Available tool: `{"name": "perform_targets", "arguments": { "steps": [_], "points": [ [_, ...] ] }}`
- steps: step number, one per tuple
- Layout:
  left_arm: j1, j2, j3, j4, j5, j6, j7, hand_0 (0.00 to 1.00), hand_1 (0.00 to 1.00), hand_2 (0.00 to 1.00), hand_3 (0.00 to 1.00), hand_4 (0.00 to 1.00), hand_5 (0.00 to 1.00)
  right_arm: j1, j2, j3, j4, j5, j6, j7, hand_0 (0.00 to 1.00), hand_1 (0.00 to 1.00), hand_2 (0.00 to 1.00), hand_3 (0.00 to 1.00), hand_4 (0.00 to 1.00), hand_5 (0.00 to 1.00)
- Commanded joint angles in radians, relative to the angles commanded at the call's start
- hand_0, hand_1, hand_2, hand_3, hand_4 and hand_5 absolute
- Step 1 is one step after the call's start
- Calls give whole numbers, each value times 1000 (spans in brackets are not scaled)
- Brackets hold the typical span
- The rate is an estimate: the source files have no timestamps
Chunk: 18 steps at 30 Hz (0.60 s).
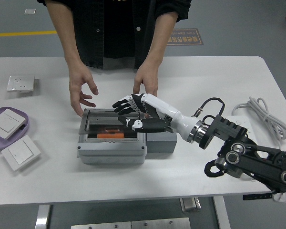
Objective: Pick up the cylinder from the cube,place it in the box,flap close box
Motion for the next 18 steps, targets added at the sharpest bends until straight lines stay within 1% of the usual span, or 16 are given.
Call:
{"name": "perform_targets", "arguments": {
  "steps": [1, 2, 6, 9, 14, 18],
  "points": [
    [-1, 1, -7, 0, 6, -1, 0, 724, 717, 702, 736, 677, 312, -6, -2, -3, -3, 28, 8, 7, 787, 705, 710, 709, 626, 299],
    [-2, 2, -15, -1, 11, -1, -1, 723, 718, 702, 734, 676, 311, -12, 0, -7, -10, 56, 15, 14, 764, 699, 711, 713, 621, 305],
    [-5, 5, -29, -1, 23, -3, -3, 723, 718, 702, 734, 676, 311, -28, 13, -13, -44, 142, 32, 33, 764, 699, 711, 713, 621, 305],
    [-3, 6, -24, 0, 16, -3, -4, 723, 717, 703, 733, 675, 310, -36, 14, 0, -53, 168, 33, 36, 755, 697, 712, 717, 617, 307],
    [4, 7, 0, 3, -10, -3, -5, 723, 716, 701, 731, 673, 308, -48, 0, 57, -42, 142, 19, 26, 754, 699, 713, 720, 610, 316],
    [7, 10, 0, 4, -14, -4, -6, 723, 716, 701, 731, 673, 308, -76, -18, 147, 5, 50, -5, -10, 754, 699, 713, 720, 610, 316]
  ]
}}
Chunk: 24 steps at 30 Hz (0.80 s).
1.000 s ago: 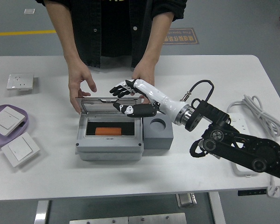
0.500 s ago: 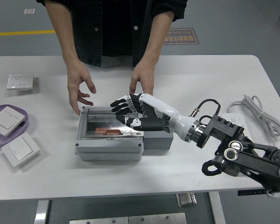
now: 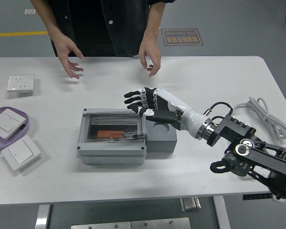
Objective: Pick up the cylinder from the cube,place it in the box,flap close box
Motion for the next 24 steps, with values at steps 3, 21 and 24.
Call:
{"name": "perform_targets", "arguments": {
  "steps": [3, 21, 24],
  "points": [
    [2, 1, -2, 1, -1, -1, -1, 722, 716, 701, 730, 672, 306, -30, -7, 71, 43, -86, -17, -33, 750, 698, 711, 717, 609, 316],
    [17, 3, 7, 5, -29, -8, -6, 720, 715, 696, 725, 669, 305, -225, 82, 393, -152, -639, 41, -52, 774, 709, 732, 708, 599, 338],
    [28, 6, 3, 3, -33, -9, -6, 720, 715, 696, 725, 669, 305, -270, 92, 435, -179, -633, 49, -20, 774, 709, 732, 708, 599, 338]
  ]
}}
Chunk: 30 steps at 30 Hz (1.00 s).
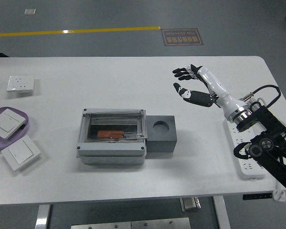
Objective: Pick up the cylinder from the cube,place it in the box,flap close box
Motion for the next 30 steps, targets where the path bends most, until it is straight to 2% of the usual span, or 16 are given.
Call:
{"name": "perform_targets", "arguments": {
  "steps": [1, 2, 7, 8, 16, 22, 25, 26, 30],
  "points": [
    [4, 1, -1, 0, -1, 0, 0, 720, 715, 696, 725, 669, 305, -11, 2, 11, -4, 4, -1, 5, 774, 709, 732, 708, 599, 338],
    [8, 3, -2, 0, -3, 0, 0, 720, 714, 697, 724, 668, 305, -24, 5, 23, -8, 11, -2, 11, 828, 737, 759, 733, 623, 335],
    [36, 18, -14, -1, -12, -3, -1, 720, 714, 697, 724, 668, 305, -86, 26, 80, -26, 44, -13, 34, 828, 737, 759, 733, 623, 335],
    [41, 20, -17, -1, -12, -4, -1, 719, 714, 695, 724, 667, 306, -94, 29, 88, -27, 46, -14, 37, 871, 751, 764, 749, 661, 386],
    [66, 48, -29, 2, -17, -13, -6, 719, 713, 695, 723, 667, 305, -151, 44, 187, -27, 60, -36, 54, 873, 751, 763, 746, 659, 378],
    [75, 48, -28, 4, -23, -15, -7, 719, 713, 694, 724, 668, 305, -166, 40, 239, -12, 132, -51, 86, 872, 751, 761, 764, 698, 371],
    [73, 47, -27, 6, -25, -17, -9, 719, 713, 694, 724, 668, 305, -168, 41, 223, -26, 208, -71, 134, 872, 751, 761, 764, 698, 371],
    [71, 48, -30, 6, -21, -18, -9, 718, 713, 694, 724, 668, 308, -170, 44, 215, -31, 236, -73, 151, 870, 780, 829, 998, 755, 312],
    [65, 53, -43, 6, -8, -21, -10, 718, 713, 694, 724, 668, 308, -175, 63, 193, -40, 339, -77, 189, 870, 780, 829, 998, 755, 312]
  ]
}}
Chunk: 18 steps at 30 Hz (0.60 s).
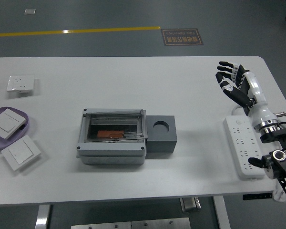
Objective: Pick up the cylinder from the cube,place it in the box,flap close box
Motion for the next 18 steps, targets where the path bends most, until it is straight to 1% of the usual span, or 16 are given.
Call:
{"name": "perform_targets", "arguments": {
  "steps": [1, 2, 4, 7, 8, 9, 13, 14, 18],
  "points": [
    [-1, 2, -1, 0, 2, -1, 1, 718, 713, 694, 724, 668, 308, 0, 4, -3, 0, 26, -2, 6, 870, 780, 829, 998, 755, 312],
    [-2, 3, -2, 0, 4, -2, 1, 718, 712, 696, 725, 665, 304, 1, 6, -5, 1, 44, -4, 9, 851, 777, 830, 998, 746, 270],
    [-4, 4, 0, 0, 5, -5, 3, 718, 712, 696, 725, 665, 304, 5, 4, -12, 2, 84, -15, 22, 851, 777, 830, 998, 746, 270],
    [-7, 4, 5, 0, 4, -7, 6, 718, 712, 696, 725, 665, 304, 13, -9, -37, -3, 156, -32, 64, 851, 777, 830, 998, 746, 270],
    [-8, 4, 5, 0, 5, -7, 6, 717, 712, 680, 725, 666, 306, 14, -11, -41, -4, 178, -36, 74, 830, 757, 813, 998, 729, 283],
    [-8, 4, 4, 0, 7, -7, 6, 717, 712, 680, 725, 666, 306, 13, -12, -43, -4, 202, -40, 83, 830, 757, 813, 998, 729, 283],
    [-10, 0, 4, -1, 9, -6, 7, 717, 712, 680, 725, 666, 306, 12, -11, -36, -3, 256, -42, 91, 830, 757, 813, 998, 729, 283],
    [-10, -1, 5, -1, 8, -6, 7, 716, 707, 572, 717, 666, 308, 12, -10, -34, -3, 258, -41, 89, 782, 725, 850, 998, 716, 296],
    [-11, -5, 14, 0, 0, -5, 11, 716, 707, 572, 717, 666, 308, 12, -17, -29, -5, 259, -34, 79, 782, 725, 850, 998, 716, 296]
  ]
}}
